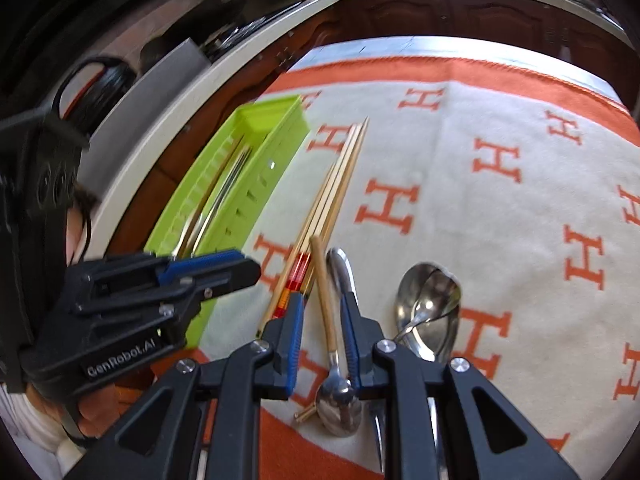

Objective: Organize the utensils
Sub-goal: 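Grasp a brown wooden chopstick with the right tool while the left tool grasps a red-banded bamboo chopstick, then lift both chopsticks into the green tray and open both tools, then grasp a red-banded bamboo chopstick with the left tool while the right tool grasps another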

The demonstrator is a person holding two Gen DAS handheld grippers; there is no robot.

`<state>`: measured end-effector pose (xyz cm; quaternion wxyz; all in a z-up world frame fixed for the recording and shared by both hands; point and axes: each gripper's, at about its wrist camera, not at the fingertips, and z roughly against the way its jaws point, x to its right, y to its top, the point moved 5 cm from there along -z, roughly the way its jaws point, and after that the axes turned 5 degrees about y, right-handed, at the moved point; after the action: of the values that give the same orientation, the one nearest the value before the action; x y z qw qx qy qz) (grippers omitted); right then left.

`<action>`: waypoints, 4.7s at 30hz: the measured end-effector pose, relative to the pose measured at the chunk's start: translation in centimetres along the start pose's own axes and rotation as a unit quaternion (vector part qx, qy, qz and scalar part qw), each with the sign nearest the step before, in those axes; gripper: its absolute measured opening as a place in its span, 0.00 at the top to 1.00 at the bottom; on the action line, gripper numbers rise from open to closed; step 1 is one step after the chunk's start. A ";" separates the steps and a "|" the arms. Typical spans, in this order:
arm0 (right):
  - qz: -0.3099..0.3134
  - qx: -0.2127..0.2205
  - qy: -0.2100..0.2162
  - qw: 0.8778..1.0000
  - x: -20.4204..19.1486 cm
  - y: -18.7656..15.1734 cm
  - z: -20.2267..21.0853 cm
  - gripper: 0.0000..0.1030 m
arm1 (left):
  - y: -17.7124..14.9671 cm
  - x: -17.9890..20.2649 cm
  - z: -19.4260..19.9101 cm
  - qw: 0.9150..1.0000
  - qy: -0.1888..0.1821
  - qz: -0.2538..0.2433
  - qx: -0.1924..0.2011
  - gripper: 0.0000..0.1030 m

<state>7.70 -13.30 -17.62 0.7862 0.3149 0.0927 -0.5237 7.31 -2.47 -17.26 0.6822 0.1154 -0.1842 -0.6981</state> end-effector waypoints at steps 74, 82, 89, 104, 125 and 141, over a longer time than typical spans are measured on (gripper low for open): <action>-0.009 0.057 0.088 0.994 -5.2 4.1 4.1 0.94 | 3.1 -6.4 9.4 0.994 0.040 0.045 0.096 0.96; 0.037 0.011 0.131 0.991 -11.6 6.9 1.1 0.94 | 3.7 -12.2 9.0 0.985 0.100 0.066 0.126 0.96; 0.014 -0.067 0.095 0.993 -11.8 7.6 -6.0 0.94 | 2.9 -13.7 5.4 0.989 0.085 0.077 0.095 0.96; -0.035 -0.023 0.031 0.999 -7.9 8.8 -4.8 0.92 | 2.8 -14.9 5.2 0.987 0.064 0.113 0.096 0.55; -0.070 0.060 -0.019 0.996 -2.1 4.5 4.4 0.92 | 2.5 -5.5 7.4 0.994 0.002 0.043 0.101 0.51; -0.090 0.060 -0.018 0.994 1.4 2.8 3.7 0.92 | 1.9 -0.6 0.5 0.999 -0.029 0.025 0.013 0.81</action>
<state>10.15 -15.84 -14.28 0.7171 0.3418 0.0749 -0.6028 8.88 -1.81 -16.06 0.6922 0.0994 -0.2151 -0.6817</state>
